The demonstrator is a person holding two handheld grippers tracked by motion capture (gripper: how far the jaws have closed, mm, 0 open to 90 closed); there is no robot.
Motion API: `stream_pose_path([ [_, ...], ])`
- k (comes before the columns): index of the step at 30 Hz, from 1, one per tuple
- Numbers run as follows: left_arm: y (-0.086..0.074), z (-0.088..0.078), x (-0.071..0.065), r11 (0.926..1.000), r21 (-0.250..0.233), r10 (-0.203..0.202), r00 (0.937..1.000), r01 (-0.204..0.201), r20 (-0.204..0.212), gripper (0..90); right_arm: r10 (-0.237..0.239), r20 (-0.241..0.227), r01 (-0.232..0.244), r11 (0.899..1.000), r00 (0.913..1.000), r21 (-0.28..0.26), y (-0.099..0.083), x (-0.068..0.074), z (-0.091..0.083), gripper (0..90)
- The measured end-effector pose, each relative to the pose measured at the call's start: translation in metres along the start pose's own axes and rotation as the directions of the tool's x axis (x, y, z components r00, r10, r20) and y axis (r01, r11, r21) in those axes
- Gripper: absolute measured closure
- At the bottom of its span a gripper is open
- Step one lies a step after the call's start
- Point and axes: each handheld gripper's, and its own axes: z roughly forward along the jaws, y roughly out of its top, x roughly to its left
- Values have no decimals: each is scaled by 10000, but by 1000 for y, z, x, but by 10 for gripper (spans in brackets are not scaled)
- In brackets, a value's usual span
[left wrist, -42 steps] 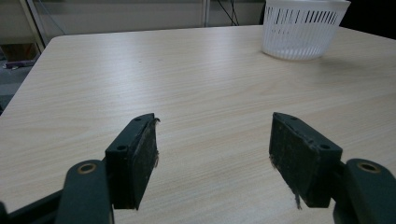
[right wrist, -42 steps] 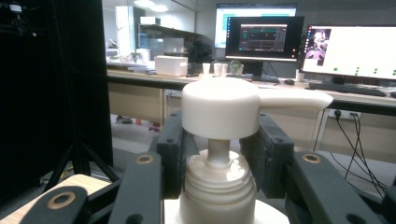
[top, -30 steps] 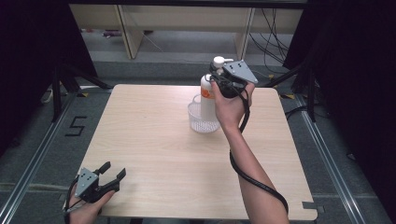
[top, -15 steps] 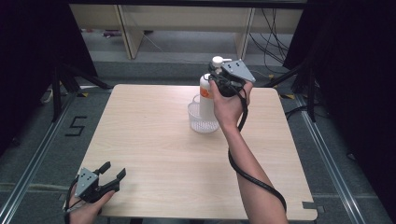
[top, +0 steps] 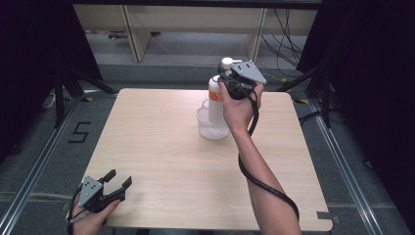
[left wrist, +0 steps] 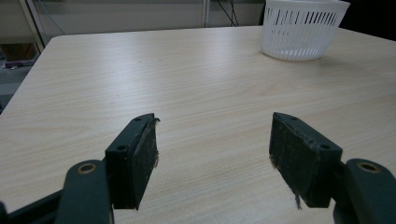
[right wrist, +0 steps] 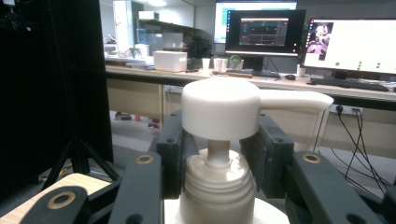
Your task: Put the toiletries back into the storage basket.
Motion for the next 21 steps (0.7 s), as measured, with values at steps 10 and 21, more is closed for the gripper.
stream_pose_path([
  [10,0,0,0,10000,16,6,10000,-6,0,318,-135,15,135,9999,9999,-47,3,-1,5,613],
  [21,0,-1,0,10000,89,-11,10000,11,-63,318,7,-56,-7,10000,10000,57,4,1,11,612],
])
